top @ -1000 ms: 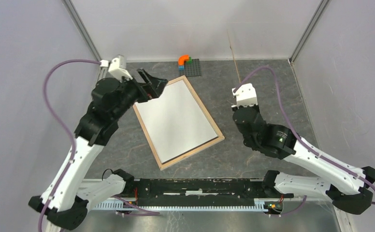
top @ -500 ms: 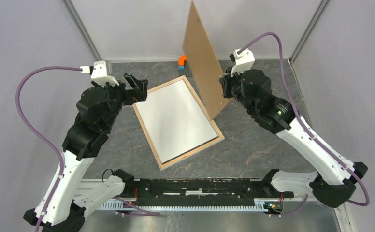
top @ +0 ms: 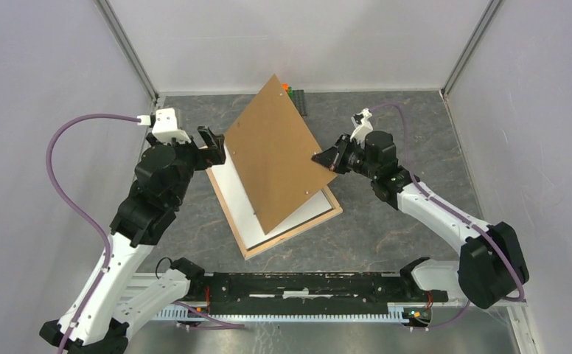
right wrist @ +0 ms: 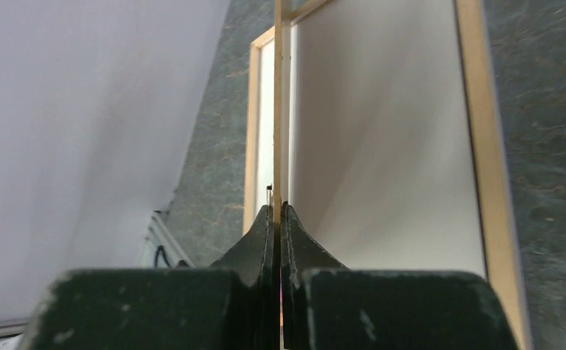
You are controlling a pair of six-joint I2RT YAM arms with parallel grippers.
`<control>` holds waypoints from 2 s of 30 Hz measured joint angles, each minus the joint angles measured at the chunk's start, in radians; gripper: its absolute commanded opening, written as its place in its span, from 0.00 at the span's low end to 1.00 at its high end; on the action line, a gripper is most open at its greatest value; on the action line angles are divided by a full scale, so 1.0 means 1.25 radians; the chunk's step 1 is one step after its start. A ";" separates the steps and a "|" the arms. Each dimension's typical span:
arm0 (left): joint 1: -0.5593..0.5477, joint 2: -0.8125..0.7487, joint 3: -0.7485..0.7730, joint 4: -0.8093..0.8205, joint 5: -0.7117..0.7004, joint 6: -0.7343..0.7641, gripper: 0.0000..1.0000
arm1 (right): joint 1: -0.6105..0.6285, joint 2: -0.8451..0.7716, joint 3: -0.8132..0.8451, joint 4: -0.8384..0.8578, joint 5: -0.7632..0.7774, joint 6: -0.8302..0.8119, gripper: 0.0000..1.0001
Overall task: Put the photo into the frame
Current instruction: Place the photo frame item in the photo frame.
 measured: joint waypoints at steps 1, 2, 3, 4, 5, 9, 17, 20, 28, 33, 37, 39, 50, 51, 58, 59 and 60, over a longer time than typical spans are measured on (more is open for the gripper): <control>0.000 0.002 -0.005 0.005 -0.002 0.000 1.00 | -0.010 0.006 -0.027 0.045 -0.021 0.033 0.00; 0.000 0.005 -0.009 0.009 -0.003 0.000 1.00 | -0.015 0.011 -0.048 0.082 -0.036 0.058 0.00; 0.000 0.009 -0.012 0.011 -0.005 0.000 1.00 | -0.019 0.016 -0.066 0.117 -0.051 0.082 0.00; 0.000 0.012 -0.015 0.014 -0.005 0.000 1.00 | -0.021 0.021 -0.081 0.147 -0.065 0.106 0.00; 0.000 0.016 -0.018 0.017 -0.005 0.001 1.00 | -0.023 0.027 -0.091 0.164 -0.076 0.121 0.00; 0.000 0.029 -0.029 0.022 -0.004 0.001 1.00 | -0.026 0.038 -0.117 0.219 -0.113 0.158 0.00; 0.000 0.055 -0.036 0.021 0.015 0.000 1.00 | -0.038 0.040 -0.194 0.348 -0.151 0.200 0.00; 0.000 0.068 -0.036 0.020 0.021 0.000 1.00 | -0.041 0.045 -0.237 0.385 -0.155 0.210 0.00; 0.000 0.086 -0.036 0.020 0.036 0.000 0.99 | -0.046 0.092 -0.280 0.457 -0.164 0.237 0.00; 0.000 0.095 -0.037 0.020 0.040 0.000 0.99 | -0.046 0.128 -0.298 0.520 -0.174 0.250 0.00; 0.000 0.098 -0.038 0.020 0.041 0.000 0.99 | -0.047 0.157 -0.314 0.571 -0.177 0.256 0.00; 0.000 0.101 -0.038 0.020 0.042 0.000 0.99 | -0.047 0.161 -0.318 0.583 -0.177 0.255 0.00; 0.000 0.113 -0.041 0.020 0.063 0.000 0.99 | -0.053 0.218 -0.331 0.682 -0.200 0.248 0.00; 0.000 0.113 -0.042 0.020 0.063 0.000 0.99 | -0.053 0.225 -0.331 0.689 -0.201 0.251 0.00; 0.000 0.115 -0.045 0.020 0.070 0.000 0.99 | -0.068 0.233 -0.323 0.681 -0.211 0.252 0.00; 0.000 0.116 -0.045 0.020 0.074 0.000 0.99 | -0.072 0.233 -0.320 0.675 -0.212 0.251 0.00; 0.000 0.116 -0.045 0.020 0.076 0.000 0.99 | -0.076 0.233 -0.316 0.667 -0.214 0.250 0.00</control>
